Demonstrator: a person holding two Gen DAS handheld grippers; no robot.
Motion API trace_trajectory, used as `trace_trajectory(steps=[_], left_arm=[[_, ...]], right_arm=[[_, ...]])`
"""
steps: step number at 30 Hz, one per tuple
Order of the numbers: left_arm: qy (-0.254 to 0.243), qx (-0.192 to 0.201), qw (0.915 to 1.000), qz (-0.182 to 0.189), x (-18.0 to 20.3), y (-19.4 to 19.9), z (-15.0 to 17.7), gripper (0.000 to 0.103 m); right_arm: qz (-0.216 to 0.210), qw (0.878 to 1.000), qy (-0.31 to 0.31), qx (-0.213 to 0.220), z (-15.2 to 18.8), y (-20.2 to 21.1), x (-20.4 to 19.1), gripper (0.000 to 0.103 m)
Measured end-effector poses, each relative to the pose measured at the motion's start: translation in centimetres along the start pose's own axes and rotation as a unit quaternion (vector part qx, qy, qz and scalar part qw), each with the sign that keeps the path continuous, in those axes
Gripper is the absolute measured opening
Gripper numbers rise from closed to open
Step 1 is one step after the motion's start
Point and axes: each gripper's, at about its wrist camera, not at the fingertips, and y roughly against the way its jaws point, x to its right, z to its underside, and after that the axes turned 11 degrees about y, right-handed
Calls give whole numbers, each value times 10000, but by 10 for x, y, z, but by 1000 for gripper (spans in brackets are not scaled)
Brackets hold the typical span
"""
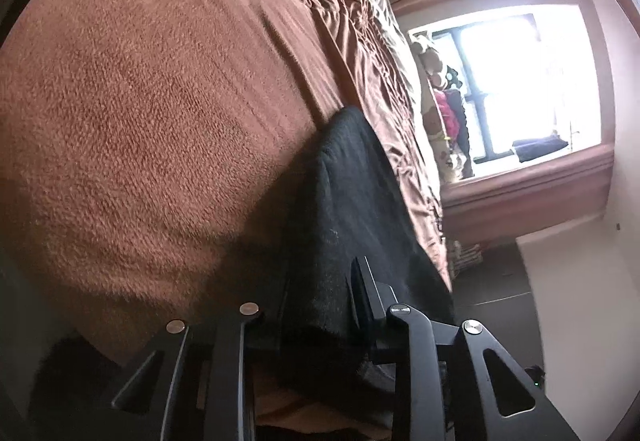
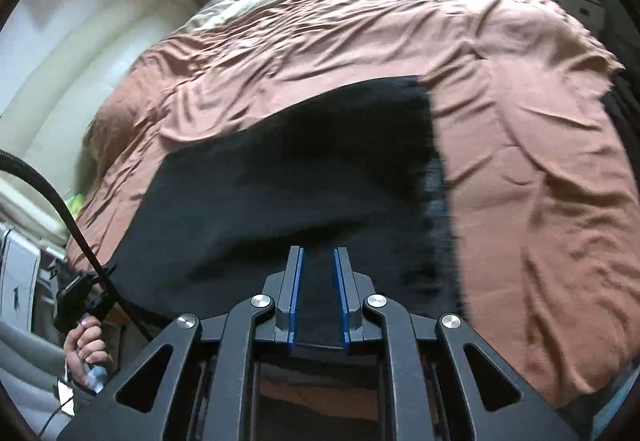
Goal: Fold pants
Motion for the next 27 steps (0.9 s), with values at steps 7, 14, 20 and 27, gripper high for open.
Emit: trace_trajectory(steps=[7, 14, 20, 27], left_arm=[[126, -172, 9998, -63, -8, 1, 5, 35], [73, -322, 9994, -67, -10, -3, 11, 49], [-37, -253, 9996, -77, -6, -8, 15, 53], [29, -245, 9997, 4, -11, -6, 15, 53]], right_arm=[[-413, 9986, 292, -130, 0, -38, -46, 12], [-532, 9968, 524, -302, -12, -76, -77, 12], [-292, 9966, 665, -398, -21, -105, -99, 12], [146, 9944, 776, -701, -23, -153, -125, 12]])
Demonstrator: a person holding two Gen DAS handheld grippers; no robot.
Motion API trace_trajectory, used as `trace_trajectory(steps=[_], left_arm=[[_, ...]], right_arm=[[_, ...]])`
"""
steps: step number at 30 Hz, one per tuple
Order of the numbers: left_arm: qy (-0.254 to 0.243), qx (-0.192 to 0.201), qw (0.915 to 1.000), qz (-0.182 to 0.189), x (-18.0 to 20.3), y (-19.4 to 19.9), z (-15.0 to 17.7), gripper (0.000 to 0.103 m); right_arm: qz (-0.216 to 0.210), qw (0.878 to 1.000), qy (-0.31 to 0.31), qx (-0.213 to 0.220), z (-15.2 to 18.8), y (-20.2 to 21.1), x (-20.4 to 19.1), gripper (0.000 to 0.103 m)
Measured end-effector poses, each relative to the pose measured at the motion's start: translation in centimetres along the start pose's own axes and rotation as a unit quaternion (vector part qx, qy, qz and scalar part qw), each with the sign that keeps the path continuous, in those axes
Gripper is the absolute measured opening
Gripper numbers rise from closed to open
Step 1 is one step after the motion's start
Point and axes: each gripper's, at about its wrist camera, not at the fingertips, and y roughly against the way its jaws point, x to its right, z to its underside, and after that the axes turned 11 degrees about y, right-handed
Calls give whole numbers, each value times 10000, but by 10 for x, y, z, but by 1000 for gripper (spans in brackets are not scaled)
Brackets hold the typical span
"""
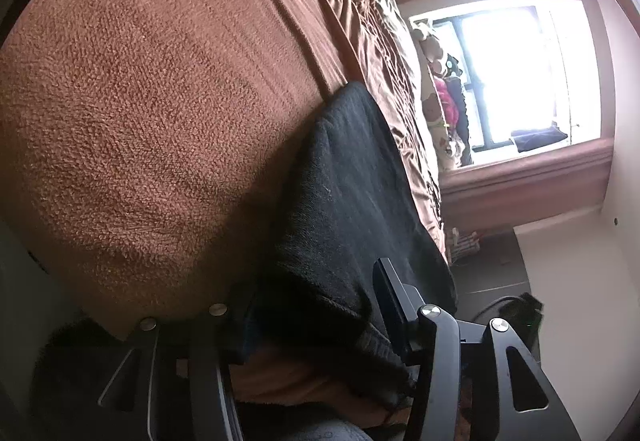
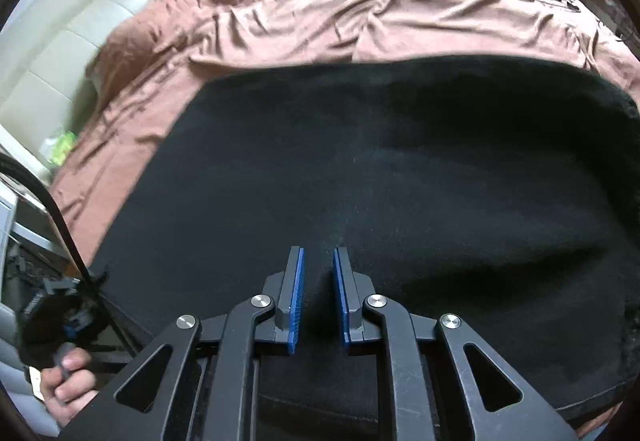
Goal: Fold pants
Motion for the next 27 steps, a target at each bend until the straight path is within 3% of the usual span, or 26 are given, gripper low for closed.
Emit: trace_trajectory(steps=[16, 20, 27], left_arm=[[55, 8, 10000, 40, -4, 4, 2, 53], [72, 21, 10000, 49, -5, 6, 4, 53], [121, 29, 9999, 74, -8, 9, 5, 53]], right_arm=[[-595, 9965, 147, -568, 37, -2, -22, 12], [-607, 9963, 231, -555, 29, 8, -18, 7], [-424, 9986, 178, -269, -4, 6, -4, 7]])
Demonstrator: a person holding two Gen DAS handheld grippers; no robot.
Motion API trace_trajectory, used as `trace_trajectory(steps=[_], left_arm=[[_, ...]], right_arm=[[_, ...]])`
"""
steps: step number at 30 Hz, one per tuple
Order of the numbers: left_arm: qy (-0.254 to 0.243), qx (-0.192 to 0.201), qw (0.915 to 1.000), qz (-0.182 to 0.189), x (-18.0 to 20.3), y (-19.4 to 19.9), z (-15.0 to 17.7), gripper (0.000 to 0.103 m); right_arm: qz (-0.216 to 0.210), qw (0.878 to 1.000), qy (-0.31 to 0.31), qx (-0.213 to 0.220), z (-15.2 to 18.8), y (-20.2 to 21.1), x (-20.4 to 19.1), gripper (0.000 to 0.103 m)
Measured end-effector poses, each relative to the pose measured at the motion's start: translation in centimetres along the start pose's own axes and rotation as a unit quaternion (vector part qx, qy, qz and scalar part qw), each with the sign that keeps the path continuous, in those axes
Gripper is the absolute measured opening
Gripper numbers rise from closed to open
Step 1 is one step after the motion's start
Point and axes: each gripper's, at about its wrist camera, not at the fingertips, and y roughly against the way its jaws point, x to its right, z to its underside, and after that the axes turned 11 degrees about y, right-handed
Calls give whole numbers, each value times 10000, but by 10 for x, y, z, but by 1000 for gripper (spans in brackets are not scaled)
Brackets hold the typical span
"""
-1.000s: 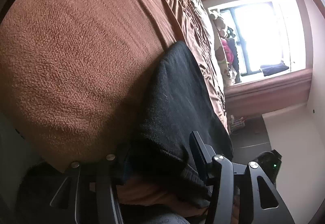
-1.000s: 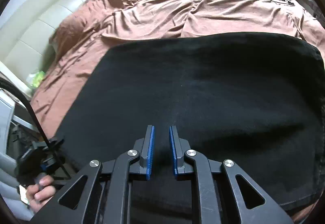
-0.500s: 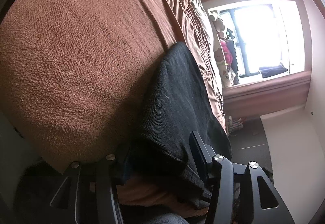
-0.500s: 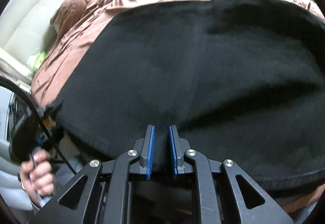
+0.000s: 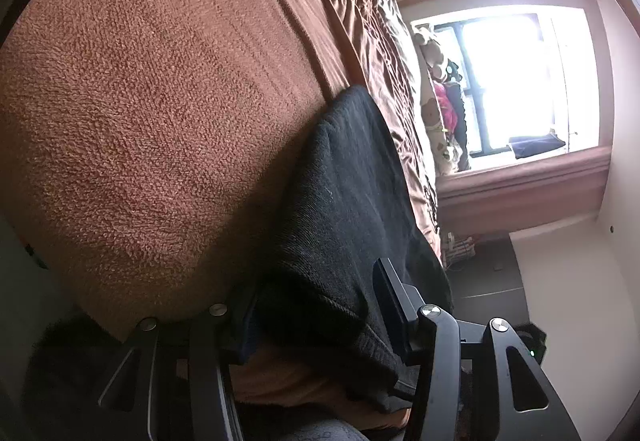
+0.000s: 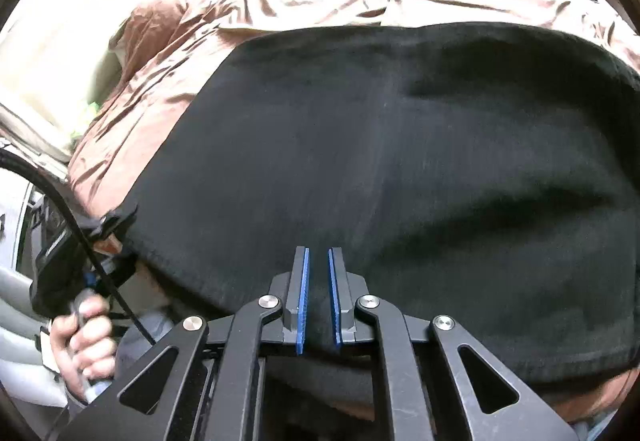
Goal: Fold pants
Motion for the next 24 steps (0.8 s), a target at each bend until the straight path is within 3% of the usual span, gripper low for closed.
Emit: trace_trajectory(steps=[9, 24], left_arm=[[126, 30, 9998, 119, -5, 5, 1, 53], [419, 165, 9989, 87, -4, 8, 3, 53]], right_arm=[[247, 9994, -202, -132, -28, -46, 16, 0], [540, 9976, -418, 90, -84, -71, 59, 0]])
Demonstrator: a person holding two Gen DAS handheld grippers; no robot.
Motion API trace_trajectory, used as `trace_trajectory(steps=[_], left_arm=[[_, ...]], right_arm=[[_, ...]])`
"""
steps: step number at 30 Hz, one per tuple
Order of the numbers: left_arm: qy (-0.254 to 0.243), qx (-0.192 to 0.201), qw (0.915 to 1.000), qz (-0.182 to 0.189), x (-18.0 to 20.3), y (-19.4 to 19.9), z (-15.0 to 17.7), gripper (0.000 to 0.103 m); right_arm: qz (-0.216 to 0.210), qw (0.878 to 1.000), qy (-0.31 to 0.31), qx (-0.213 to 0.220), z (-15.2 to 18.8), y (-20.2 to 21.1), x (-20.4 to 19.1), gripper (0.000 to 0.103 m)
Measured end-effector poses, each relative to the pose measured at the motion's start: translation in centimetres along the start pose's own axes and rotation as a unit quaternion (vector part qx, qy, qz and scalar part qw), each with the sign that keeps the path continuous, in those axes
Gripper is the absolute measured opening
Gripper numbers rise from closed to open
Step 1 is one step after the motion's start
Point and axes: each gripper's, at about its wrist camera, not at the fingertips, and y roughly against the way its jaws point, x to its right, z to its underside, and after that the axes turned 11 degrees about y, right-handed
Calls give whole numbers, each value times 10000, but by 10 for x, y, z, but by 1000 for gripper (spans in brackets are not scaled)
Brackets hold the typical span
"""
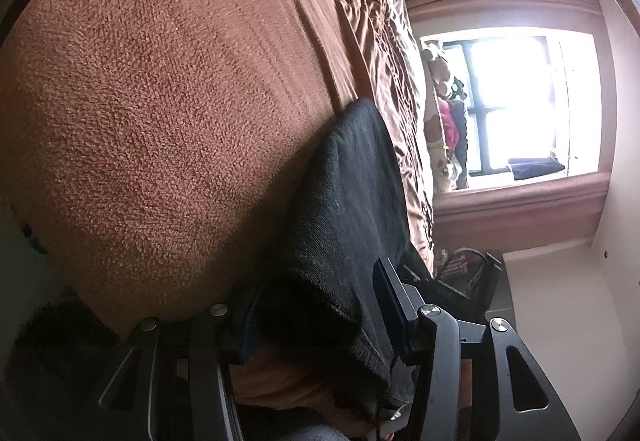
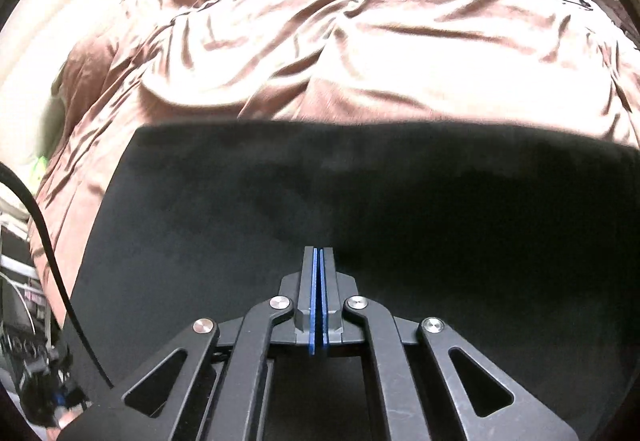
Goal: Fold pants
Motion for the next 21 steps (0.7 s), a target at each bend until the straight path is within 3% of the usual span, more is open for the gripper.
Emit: trace_trajectory(steps=[6, 9, 11, 21], left_arm=[[83, 53, 9999, -65, 4, -4, 1, 52], [26, 62, 9999, -86, 6, -6, 1, 32], [-20, 50, 10000, -50, 8, -5, 1, 26], [-463, 81, 9986, 256, 48, 3, 0, 19]], right_arm=[[37, 10000, -30, 13, -17, -11, 5, 0], [30, 10000, -78, 7, -22, -14, 5, 0], [-49, 9999, -128, -33, -21, -12, 6, 0], [-690, 9970, -44, -335, 25, 9, -4, 0]])
